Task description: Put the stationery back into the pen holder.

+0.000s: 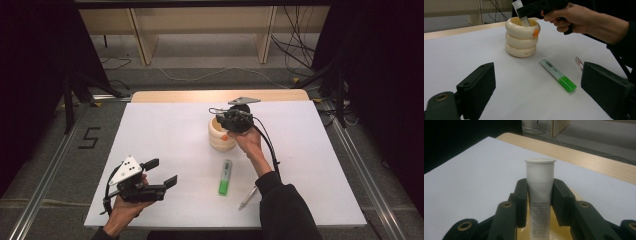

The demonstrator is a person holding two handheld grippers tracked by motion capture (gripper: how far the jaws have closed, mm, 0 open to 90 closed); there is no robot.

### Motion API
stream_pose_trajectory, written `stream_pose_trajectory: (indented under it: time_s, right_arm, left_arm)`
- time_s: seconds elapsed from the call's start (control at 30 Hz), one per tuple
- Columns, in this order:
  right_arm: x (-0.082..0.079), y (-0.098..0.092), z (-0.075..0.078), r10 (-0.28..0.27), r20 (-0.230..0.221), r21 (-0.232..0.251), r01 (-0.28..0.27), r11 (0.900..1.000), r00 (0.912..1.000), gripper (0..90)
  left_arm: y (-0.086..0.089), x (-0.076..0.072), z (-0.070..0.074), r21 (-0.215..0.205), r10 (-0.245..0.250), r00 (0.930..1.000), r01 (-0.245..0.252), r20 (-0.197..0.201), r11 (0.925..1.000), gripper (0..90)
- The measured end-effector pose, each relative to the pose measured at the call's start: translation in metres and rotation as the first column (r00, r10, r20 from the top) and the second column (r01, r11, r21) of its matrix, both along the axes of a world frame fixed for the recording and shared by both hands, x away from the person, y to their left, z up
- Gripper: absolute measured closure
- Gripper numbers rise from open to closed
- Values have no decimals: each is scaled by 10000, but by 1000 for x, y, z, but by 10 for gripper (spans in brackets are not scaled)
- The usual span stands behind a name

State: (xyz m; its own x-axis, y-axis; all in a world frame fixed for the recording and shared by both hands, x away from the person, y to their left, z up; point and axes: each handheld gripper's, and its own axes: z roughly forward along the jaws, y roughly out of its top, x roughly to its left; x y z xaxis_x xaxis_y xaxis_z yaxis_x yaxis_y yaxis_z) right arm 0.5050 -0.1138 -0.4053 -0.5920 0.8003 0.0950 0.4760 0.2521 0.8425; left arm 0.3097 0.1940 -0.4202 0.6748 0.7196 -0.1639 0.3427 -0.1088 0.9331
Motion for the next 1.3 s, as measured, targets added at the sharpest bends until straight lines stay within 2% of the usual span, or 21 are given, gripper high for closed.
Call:
stream_pose_trajectory:
  time_s: [0.43,0.57,0.67,0.93,1.1,1.3]
  right_arm:
    - [-2,-4,-5,5,-105,-46,-5,10000,9999,668]
    - [-4,-8,1,75,-51,562,-72,9984,10000,505]
    - [-7,-11,7,37,174,621,-48,9981,9998,419]
    - [-12,-21,18,143,259,736,-162,9972,9996,323]
    - [-21,-26,26,582,314,277,-591,9979,9978,291]
    - [-37,-34,37,1421,379,-175,-1415,9898,9891,280]
  left_arm:
    - [0,0,0,-14,4,10000,-4,-6,10000,118]
    - [0,0,0,-8,3,10000,-3,-5,10000,119]
    - [0,0,0,9,-3,10000,3,-2,10000,118]
    - [0,0,0,18,1,10000,-1,-7,10000,118]
    - [0,0,0,16,4,10000,-4,-15,10000,118]
    - [0,0,0,40,-3,10000,3,-20,10000,118]
